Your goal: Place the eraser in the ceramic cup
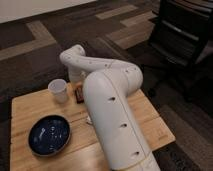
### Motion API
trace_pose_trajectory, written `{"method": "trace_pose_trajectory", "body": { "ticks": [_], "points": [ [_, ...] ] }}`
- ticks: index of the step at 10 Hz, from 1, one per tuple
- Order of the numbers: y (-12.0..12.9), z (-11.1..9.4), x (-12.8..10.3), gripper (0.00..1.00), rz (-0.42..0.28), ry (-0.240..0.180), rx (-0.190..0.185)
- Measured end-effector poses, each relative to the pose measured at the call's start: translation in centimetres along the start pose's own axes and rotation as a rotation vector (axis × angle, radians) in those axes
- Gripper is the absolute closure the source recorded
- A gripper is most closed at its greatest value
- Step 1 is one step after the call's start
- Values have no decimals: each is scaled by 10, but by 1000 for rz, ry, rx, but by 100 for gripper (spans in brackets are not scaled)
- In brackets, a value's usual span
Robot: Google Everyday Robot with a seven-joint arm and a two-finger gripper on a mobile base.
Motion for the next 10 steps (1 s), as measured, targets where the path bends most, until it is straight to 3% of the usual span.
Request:
{"method": "trace_pose_trajectory", "body": {
  "ticks": [3, 6, 10],
  "points": [
    [-1, -33, -5, 100, -11, -68, 36],
    [-5, -99, -3, 100, -14, -213, 95],
    [-1, -170, 16, 100, -22, -366, 144]
  ]
}}
